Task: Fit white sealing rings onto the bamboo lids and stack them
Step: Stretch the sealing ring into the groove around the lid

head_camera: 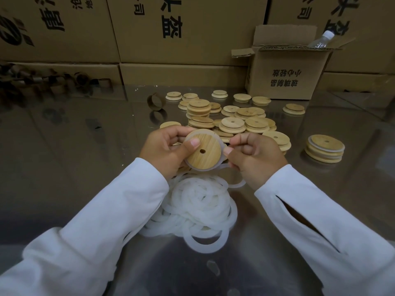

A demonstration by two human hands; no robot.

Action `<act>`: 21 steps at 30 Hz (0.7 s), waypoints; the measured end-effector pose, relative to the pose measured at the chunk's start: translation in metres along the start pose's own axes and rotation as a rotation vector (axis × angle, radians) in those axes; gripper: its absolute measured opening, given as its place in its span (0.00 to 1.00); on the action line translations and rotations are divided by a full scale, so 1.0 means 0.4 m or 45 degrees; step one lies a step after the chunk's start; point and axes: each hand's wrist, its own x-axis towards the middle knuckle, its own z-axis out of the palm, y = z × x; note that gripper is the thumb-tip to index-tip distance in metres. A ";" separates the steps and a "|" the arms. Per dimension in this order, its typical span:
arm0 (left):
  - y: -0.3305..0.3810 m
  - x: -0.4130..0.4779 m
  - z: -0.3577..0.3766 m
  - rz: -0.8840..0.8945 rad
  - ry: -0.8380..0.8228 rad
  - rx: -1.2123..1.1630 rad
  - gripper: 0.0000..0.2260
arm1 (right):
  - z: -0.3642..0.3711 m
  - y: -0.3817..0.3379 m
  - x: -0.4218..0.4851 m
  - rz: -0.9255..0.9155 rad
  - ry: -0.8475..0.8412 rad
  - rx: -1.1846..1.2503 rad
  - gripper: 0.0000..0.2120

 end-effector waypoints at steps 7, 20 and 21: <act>-0.009 0.006 -0.008 -0.078 0.028 -0.073 0.06 | -0.017 0.004 0.000 0.035 0.118 0.166 0.06; -0.005 0.000 -0.001 -0.181 -0.085 -0.212 0.21 | -0.077 0.024 0.036 0.001 0.194 0.009 0.01; -0.003 0.001 -0.003 -0.181 -0.067 -0.231 0.21 | -0.103 0.026 0.050 0.033 0.339 0.004 0.03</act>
